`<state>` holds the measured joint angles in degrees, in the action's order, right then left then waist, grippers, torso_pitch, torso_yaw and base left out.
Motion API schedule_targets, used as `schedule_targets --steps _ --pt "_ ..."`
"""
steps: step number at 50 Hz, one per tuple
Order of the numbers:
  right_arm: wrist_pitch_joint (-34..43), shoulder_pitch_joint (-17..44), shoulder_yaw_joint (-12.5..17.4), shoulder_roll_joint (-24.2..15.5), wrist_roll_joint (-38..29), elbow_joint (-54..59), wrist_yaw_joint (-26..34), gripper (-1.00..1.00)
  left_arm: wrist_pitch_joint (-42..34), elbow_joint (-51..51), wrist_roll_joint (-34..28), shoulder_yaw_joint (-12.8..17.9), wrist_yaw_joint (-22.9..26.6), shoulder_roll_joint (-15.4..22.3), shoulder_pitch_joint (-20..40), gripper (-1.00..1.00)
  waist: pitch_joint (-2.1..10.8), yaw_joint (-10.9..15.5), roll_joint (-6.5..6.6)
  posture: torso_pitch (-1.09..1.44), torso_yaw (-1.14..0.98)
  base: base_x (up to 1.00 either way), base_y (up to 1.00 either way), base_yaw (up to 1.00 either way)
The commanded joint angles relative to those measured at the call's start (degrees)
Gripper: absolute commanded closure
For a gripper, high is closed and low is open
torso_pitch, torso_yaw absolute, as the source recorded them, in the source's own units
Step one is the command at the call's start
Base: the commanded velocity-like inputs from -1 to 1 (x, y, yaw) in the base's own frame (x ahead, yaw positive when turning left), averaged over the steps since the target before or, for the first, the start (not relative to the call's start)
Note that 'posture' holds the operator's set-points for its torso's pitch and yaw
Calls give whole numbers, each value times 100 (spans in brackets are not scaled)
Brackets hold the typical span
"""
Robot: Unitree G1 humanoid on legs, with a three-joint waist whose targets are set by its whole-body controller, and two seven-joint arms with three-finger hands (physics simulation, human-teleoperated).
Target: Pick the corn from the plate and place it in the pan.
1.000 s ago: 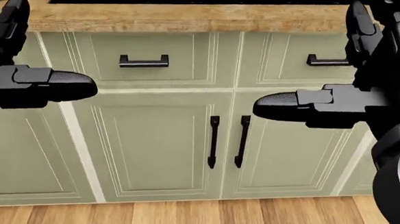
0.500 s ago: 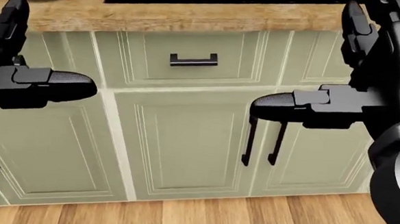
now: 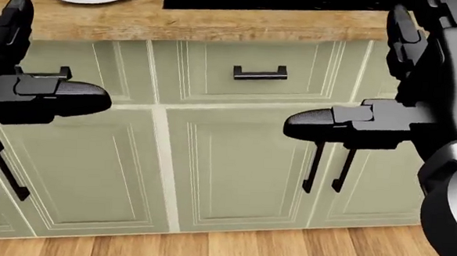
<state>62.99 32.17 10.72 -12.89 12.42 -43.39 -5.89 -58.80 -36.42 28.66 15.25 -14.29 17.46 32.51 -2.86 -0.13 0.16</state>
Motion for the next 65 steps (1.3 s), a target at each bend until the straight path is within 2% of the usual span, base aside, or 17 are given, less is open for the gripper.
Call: schedule_targets --steps 1,6,7,10,15,18,28,32,33,36,41,45,46,47,55,58,65 --pt "-175 123 50 -47 -51 -95 -12 -100 182 -131 16 7 18 30 153 -100 63 -16 17 0 0 23 15 0" --pt "-112 155 55 -43 -59 -130 -18 -100 151 -142 36 23 7 38 160 -100 146 17 -509 0 0 23 14 0" --pt "-90 169 57 -43 -58 -139 -23 -100 154 -144 35 19 7 38 155 -100 83 -28 -274 0 0 23 14 0" --pt "-115 157 55 -40 -65 -128 -17 -100 137 -154 54 37 0 48 162 -100 151 24 -324 0 0 23 14 0" --pt "-127 153 52 -36 -75 -122 -13 -100 141 -153 59 32 1 49 155 -100 76 -19 3 0 0 23 14 0" --pt "-94 170 54 -34 -74 -135 -20 -100 188 -129 42 16 15 48 129 -100 213 -76 513 0 0 23 14 0" --pt "-188 116 30 -17 -84 -81 10 -100 201 -121 6 3 37 29 114 -100 42 61 11 0 0 25 14 0" --pt "-168 136 30 -11 -90 -78 2 -100 175 -125 13 11 30 29 137 -100 209 82 -533 0 0 27 13 0" --pt "-177 135 24 -12 -96 -66 4 -100 182 -120 10 8 35 31 132 -100 130 25 -243 0 0 27 13 0" --pt "-172 123 31 -10 -96 -87 9 -100 142 -147 30 24 21 29 149 -100 156 22 -329 0 0 27 12 0" --pt "-132 138 27 -8 -98 -117 4 -100 148 -142 34 19 15 38 152 -100 61 -33 -16 0 0 28 12 0" --pt "-161 124 16 -6 -110 -100 12 -100 192 -115 17 8 33 40 134 -100 340 -106 611 0 0 27 13 0" --pt "-173 124 15 -9 -115 -90 17 -100 199 -112 11 2 36 38 131 -100 145 -25 405 0 0 28 12 0" --pt "-203 114 9 -9 -122 -65 24 -100 210 -109 4 -3 41 36 123 -100 76 -44 477 0 0 27 13 0" --pt "-216 114 -8 4 -147 -49 39 -100 160 -145 9 4 33 26 137 -100 90 82 14 0 0 27 13 0" --pt "-248 89 -5 7 -156 -40 58 -100 128 -160 18 4 18 24 158 -100 174 117 -372 0 0 27 14 0" --pt "-98 142 -13 26 -160 -137 38 -100 65 -195 56 16 -13 32 183 -100 134 2 -180 0 0 27 13 0"
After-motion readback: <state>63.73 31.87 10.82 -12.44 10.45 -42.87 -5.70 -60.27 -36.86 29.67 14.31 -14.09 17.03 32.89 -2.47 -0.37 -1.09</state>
